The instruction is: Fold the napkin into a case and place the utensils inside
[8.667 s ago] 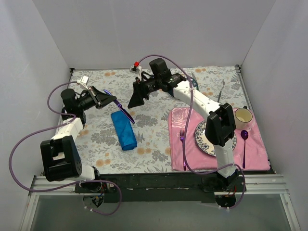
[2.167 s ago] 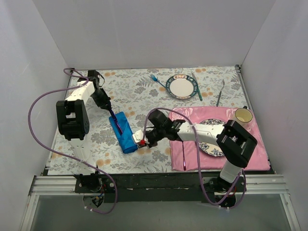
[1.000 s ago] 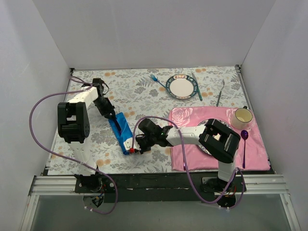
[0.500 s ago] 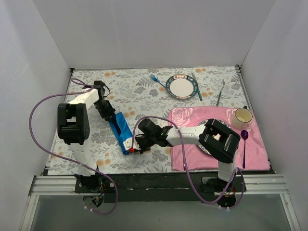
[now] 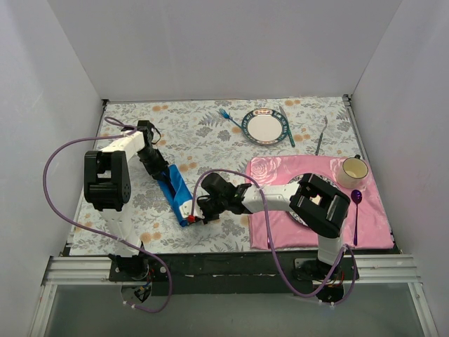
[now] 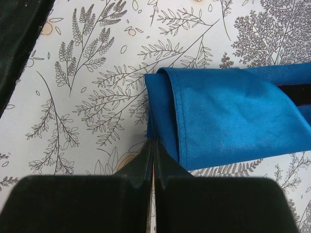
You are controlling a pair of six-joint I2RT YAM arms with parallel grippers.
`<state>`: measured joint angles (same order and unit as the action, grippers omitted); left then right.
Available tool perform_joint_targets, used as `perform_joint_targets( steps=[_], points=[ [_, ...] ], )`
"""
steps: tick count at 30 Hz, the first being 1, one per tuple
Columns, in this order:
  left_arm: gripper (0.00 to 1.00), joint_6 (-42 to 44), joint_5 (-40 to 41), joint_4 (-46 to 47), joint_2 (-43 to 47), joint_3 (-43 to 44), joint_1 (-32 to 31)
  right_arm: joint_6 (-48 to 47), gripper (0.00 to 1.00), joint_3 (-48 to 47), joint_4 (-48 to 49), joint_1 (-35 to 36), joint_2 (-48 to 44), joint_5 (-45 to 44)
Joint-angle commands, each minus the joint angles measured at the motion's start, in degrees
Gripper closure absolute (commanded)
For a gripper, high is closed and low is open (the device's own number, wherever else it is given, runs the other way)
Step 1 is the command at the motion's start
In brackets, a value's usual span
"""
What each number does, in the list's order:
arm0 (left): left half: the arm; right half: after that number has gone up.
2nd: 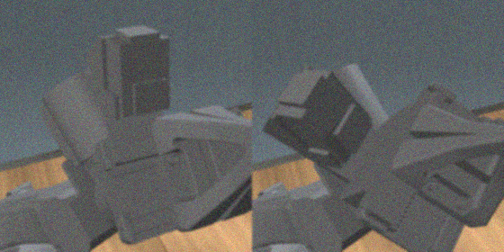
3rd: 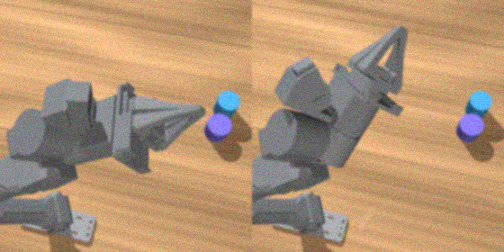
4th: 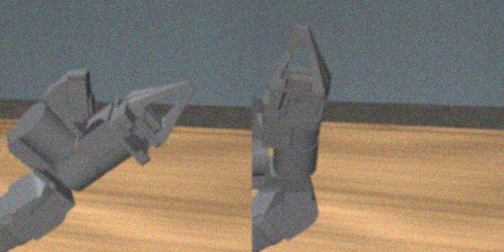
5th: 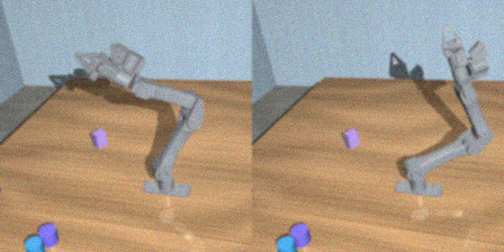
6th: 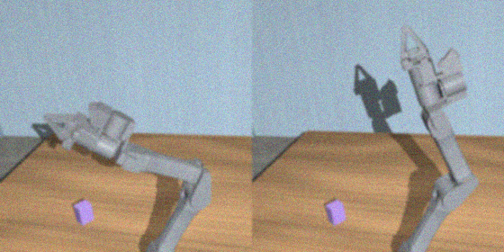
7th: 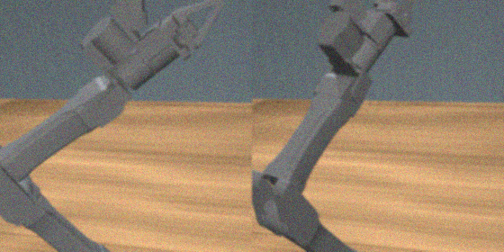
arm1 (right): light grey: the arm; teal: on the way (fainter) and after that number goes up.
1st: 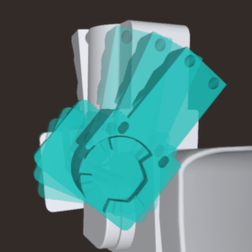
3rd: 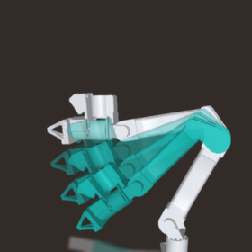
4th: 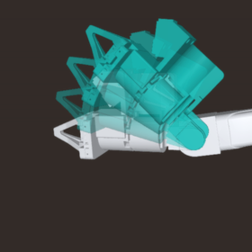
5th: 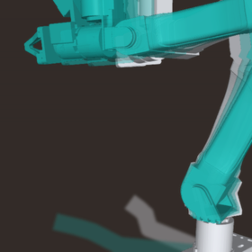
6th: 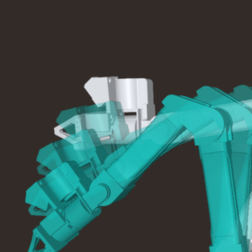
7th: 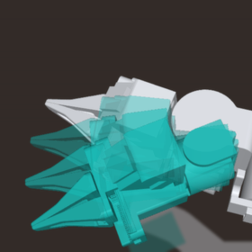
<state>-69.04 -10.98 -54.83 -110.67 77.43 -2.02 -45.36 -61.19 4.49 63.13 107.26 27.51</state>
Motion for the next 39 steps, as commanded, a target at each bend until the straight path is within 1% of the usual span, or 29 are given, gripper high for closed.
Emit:
perform_joint_targets(
  steps=[1,4,6,8,11,14,19,24,26,27,28,29,30,31,32,33,34,35,36,37,38,39],
  points=[
    [0.76,-0.6,0.3,-1.2,5.0,0.7,-0.3,0.1,0.99,-2.3,1.7,0.2,0.3,-0.1],
    [0.71,-0.1,1.0,-1.8,5.1,1.5,-0.2,-0.1,0.99,-2.1,1.4,0.2,-0.1,0.4],
    [0.64,0.0,1.4,-2.2,5.2,2.0,-0.2,-0.4,0.99,-2.0,0.8,0.3,-0.5,0.6],
    [0.62,0.6,1.4,-2.4,5.3,2.9,-0.2,-0.9,0.99,-2.0,0.2,0.3,-0.7,1.4],
    [0.55,1.0,2.1,-3.0,5.6,4.7,-0.2,-2.1,0.99,-1.9,-2.2,0.3,-1.5,2.8],
    [0.53,1.1,2.9,-3.5,5.8,6.5,0.1,-2.7,0.99,-1.3,-3.3,0.2,-2.5,3.9],
    [0.52,0.9,3.3,-3.5,5.5,7.3,0.9,-2.7,0.99,-1.2,-3.6,0.3,-2.9,3.8],
    [0.57,0.5,1.9,-2.7,5.4,6.5,1.4,-2.5,0.99,-1.6,-3.7,0.2,-3.3,3.8],
    [0.57,0.0,0.4,-1.9,5.7,7.6,1.9,-0.6,0.99,-1.7,-3.2,-0.2,-4.2,3.6],
    [0.54,-0.1,-2.3,-1.3,6.8,8.5,1.9,0.5,0.99,-1.9,-2.6,-0.6,-4.6,3.5],
    [0.53,-0.7,-3.3,-0.4,7.5,8.9,4.1,4.0,0.99,-2.2,-1.7,-1.0,-5.1,3.5],
    [0.51,-1.3,-4.6,1.9,8.4,9.3,5.4,5.5,0.99,-2.8,-1.2,-2.4,-6.4,3.5],
    [0.49,-1.7,-7.6,3.7,9.4,9.6,6.3,7.8,0.98,-3.7,-1.1,-3.3,-7.0,3.0],
    [0.47,-2.3,-8.6,5.4,11.2,10.5,7.2,10.2,0.96,-6.2,-1.1,-4.3,-7.5,2.6],
    [0.45,-2.5,-8.7,8.4,12.0,11.5,8.3,15.3,0.94,-8.0,-1.6,-7.2,-8.2,2.6],
    [0.39,-2.3,-9.5,10.2,12.6,12.2,8.7,18.1,0.84,-9.9,-3.2,-8.9,-8.2,2.4],
    [0.33,-2.0,-9.7,13.4,13.5,14.0,9.1,20.6,0.78,-15.0,-4.4,-12.6,-8.0,2.1],
    [0.25,-1.8,-9.5,15.0,14.0,14.6,9.9,25.3,0.67,-17.4,-6.3,-14.8,-6.9,1.9],
    [0.11,-1.9,-9.7,16.8,14.3,15.0,10.4,27.0,0.49,-20.3,-7.6,-16.7,-6.0,1.0],
    [0.02,-2.0,-10.1,19.7,14.8,15.3,10.9,28.5,0.40,-22.8,-9.9,-20.6,-5.0,0.3],
    [0.02,-2.1,-9.9,21.1,15.8,15.5,11.4,29.3,0.31,-28.1,-10.9,-22.3,-2.3,-0.7],
    [0.02,-2.1,-9.8,22.2,16.4,15.3,11.5,30.6,0.18,-30.7,-11.8,-24.0,-0.8,-3.7]
  ],
)
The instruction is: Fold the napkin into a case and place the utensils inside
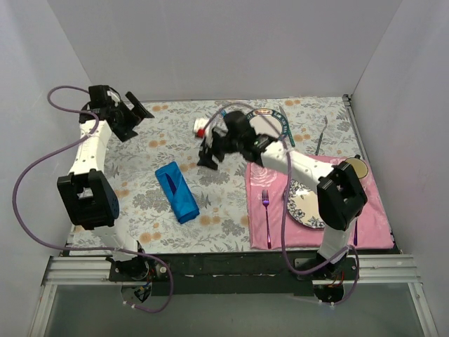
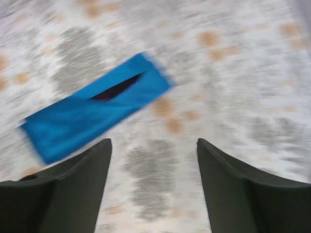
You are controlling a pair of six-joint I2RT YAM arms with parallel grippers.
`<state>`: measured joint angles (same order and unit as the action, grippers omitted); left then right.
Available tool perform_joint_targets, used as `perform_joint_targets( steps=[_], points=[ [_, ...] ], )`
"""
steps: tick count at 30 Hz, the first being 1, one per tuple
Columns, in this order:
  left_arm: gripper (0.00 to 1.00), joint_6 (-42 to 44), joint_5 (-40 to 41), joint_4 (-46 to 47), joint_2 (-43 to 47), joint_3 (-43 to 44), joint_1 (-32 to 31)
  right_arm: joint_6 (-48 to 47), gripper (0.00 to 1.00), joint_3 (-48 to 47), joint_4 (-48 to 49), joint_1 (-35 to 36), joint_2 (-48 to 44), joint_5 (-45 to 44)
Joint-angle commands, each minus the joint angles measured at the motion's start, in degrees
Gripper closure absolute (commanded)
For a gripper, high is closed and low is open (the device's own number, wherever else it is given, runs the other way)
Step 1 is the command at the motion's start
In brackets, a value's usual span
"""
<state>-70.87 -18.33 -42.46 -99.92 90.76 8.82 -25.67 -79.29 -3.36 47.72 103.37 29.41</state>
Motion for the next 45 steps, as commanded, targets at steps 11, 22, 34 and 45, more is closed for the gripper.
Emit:
perform_joint_targets(
  steps=[11,22,34,45],
  points=[
    [0.02,0.0,-0.3,10.6,8.2,-2.1,1.1,23.8,0.06,-50.8,-6.5,-23.3,34.0,-5.2],
    [0.02,-2.0,1.5,6.3,6.5,-3.0,2.1,27.5,0.06,-46.6,4.6,-23.4,39.4,-9.3],
    [0.02,-3.0,2.2,4.8,3.9,-0.1,2.1,29.5,0.06,-46.7,6.8,-23.4,43.9,-13.8],
    [0.02,-2.3,2.3,3.6,3.0,0.4,3.0,29.9,0.06,-47.3,7.0,-22.8,46.7,-14.4]
  ],
)
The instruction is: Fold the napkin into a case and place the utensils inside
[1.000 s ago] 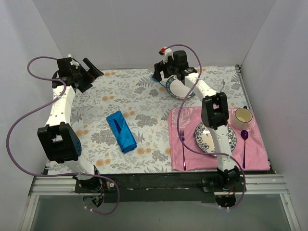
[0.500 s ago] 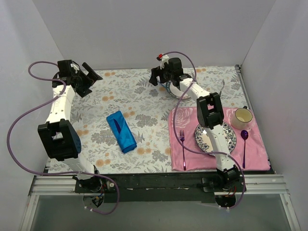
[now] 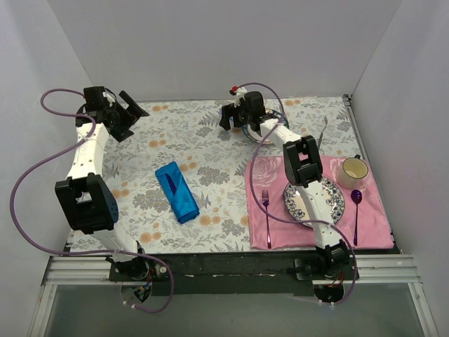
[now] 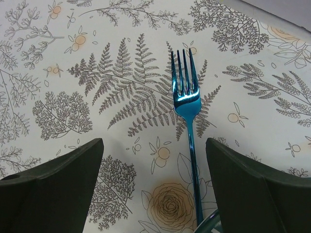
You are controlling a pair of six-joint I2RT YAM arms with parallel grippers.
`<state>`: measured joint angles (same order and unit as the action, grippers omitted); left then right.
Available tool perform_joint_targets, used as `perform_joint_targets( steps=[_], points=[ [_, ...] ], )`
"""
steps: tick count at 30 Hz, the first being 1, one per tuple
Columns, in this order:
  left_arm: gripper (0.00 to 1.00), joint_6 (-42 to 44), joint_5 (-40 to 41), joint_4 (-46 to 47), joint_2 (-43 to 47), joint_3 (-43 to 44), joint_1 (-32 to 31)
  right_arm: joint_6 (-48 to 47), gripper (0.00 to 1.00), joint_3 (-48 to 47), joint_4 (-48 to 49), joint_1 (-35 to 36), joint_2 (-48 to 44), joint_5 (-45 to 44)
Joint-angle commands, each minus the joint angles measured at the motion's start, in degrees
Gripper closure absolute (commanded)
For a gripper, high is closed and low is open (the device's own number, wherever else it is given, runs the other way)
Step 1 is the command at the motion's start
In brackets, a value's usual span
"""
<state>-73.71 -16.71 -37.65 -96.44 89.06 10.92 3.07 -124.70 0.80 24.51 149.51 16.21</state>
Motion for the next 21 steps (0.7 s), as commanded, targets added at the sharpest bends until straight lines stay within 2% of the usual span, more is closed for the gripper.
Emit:
perform_joint_targets(
  steps=[1,10,16,21],
  points=[
    [0.02,0.4,0.5,-1.5,-0.7,2.0,1.0,1.4,0.06,-2.0,2.6,0.6,0.8,-1.2],
    [0.02,-0.5,-0.1,-3.0,-1.7,3.0,2.1,5.4,0.09,-5.8,-0.5,1.0,3.0,-0.7],
    [0.02,-0.9,-0.4,-4.2,-2.4,4.5,2.8,9.7,0.09,-4.4,-3.5,1.0,2.7,-1.5],
    [0.02,-0.8,-0.8,-4.5,-2.5,4.5,3.1,9.0,0.11,-3.4,-3.7,1.8,1.9,-0.7]
  ],
)
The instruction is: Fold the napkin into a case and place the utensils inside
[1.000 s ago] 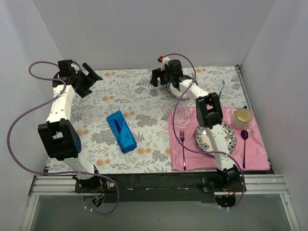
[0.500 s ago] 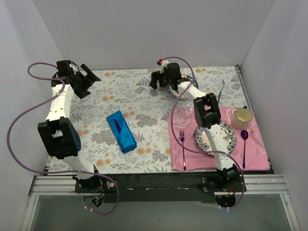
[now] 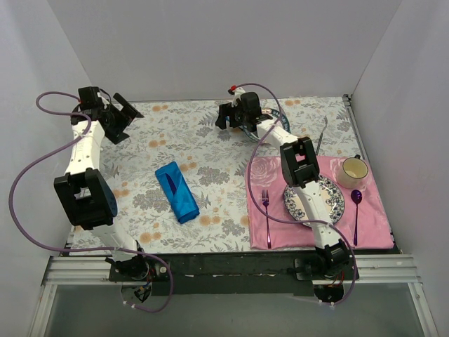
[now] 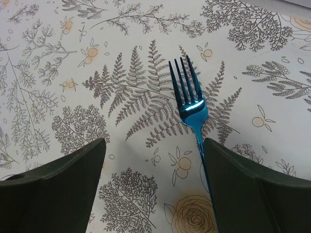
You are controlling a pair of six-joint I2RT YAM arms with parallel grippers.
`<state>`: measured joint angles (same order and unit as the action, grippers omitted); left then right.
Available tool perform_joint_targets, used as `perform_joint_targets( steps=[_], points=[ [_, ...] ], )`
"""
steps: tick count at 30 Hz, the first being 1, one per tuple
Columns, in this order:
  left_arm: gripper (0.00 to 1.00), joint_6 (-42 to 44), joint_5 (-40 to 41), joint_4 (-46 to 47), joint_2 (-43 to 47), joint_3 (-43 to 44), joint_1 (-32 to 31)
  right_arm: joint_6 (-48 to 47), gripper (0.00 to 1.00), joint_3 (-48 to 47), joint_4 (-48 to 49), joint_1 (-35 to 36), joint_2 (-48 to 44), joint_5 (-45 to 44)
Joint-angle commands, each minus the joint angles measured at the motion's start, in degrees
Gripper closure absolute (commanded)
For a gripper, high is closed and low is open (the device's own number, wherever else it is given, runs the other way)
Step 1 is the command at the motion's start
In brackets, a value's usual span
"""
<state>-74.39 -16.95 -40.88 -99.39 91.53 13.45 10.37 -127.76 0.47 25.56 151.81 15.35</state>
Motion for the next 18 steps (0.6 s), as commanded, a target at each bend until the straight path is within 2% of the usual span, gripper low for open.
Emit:
perform_joint_targets(
  steps=[1,8,14,16,18],
  points=[
    [0.02,-0.1,-0.6,-1.1,0.3,1.9,0.6,1.6,0.12,0.2,-3.2,0.8,-0.7,0.5],
    [0.02,-0.3,-1.0,-1.3,0.3,2.0,1.0,2.5,0.22,5.1,-3.0,4.1,-4.1,4.2],
    [0.02,-0.5,-1.2,-1.7,0.4,1.6,1.6,3.6,0.30,5.2,-4.7,5.3,-5.6,6.9],
    [0.02,-0.8,-1.4,-1.7,0.5,1.5,1.8,0.4,0.30,5.2,-5.0,5.3,-6.3,7.2],
    [0.02,-0.8,-1.7,-1.6,0.6,1.3,1.8,-3.1,0.26,5.2,-6.1,5.1,-7.3,7.3]
  ],
)
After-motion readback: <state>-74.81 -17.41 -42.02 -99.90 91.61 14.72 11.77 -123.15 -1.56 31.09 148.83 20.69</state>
